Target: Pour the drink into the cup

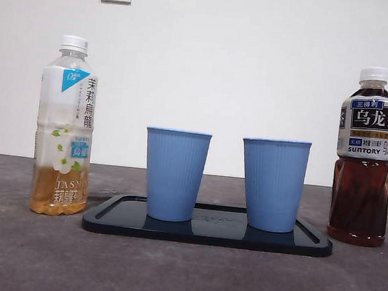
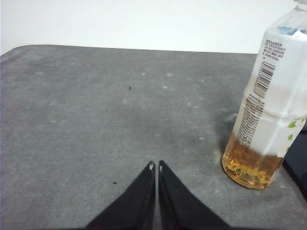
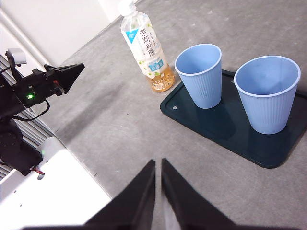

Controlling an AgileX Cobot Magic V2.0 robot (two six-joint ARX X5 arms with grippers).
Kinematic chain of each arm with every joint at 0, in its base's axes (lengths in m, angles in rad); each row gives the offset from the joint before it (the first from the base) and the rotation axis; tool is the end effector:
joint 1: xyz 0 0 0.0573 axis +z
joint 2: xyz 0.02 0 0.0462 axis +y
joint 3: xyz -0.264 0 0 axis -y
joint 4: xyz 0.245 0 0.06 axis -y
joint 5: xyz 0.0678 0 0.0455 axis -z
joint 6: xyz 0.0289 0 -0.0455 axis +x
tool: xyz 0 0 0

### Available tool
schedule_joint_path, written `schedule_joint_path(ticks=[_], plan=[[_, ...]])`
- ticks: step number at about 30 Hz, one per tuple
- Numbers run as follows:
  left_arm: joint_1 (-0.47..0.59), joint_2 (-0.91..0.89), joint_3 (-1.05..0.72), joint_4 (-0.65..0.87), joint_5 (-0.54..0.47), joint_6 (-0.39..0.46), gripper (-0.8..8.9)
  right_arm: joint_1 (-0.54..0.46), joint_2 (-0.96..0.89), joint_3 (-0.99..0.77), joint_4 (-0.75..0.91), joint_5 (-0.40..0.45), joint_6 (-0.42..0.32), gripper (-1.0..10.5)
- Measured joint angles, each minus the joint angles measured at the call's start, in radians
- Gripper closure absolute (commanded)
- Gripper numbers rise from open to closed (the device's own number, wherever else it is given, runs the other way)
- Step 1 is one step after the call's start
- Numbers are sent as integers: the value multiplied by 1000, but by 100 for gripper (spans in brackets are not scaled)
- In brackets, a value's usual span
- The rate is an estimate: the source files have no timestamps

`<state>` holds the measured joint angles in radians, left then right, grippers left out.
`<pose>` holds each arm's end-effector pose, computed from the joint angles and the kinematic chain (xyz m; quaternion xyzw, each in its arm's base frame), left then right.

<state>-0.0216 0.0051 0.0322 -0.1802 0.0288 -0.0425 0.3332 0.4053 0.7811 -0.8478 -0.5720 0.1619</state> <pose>0.0948 -0.0029 0.1567 -0.0215 0.0770 -0.0235 0.9965 0.0566 0.0361 0.3115 0.0985 0.2658 0.4050 0.8693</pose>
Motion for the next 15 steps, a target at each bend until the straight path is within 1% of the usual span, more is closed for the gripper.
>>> schedule_joint_path(ticks=[1, 3, 7, 9, 10, 12, 13, 15], plan=[[0, 0, 0, 0, 0, 0, 805, -1, 0, 0, 0, 4, 0, 931], [0, 0, 0, 0, 0, 0, 805, -21, -9, 0, 4, 44, -5, 931], [0, 0, 0, 0, 0, 0, 805, -114, -35, -6, 58, 141, -37, 931], [0, 0, 0, 0, 0, 0, 805, -152, -54, -37, 133, 213, -72, 931], [0, 0, 0, 0, 0, 0, 805, -174, -69, -74, 190, 267, -100, 931], [0, 0, 0, 0, 0, 0, 805, -201, -97, -153, 292, 339, -136, 931], [0, 0, 0, 0, 0, 0, 805, -217, -117, -217, 368, 372, -151, 931], [0, 0, 0, 0, 0, 0, 805, -237, -148, -317, 484, 402, -166, 931]])
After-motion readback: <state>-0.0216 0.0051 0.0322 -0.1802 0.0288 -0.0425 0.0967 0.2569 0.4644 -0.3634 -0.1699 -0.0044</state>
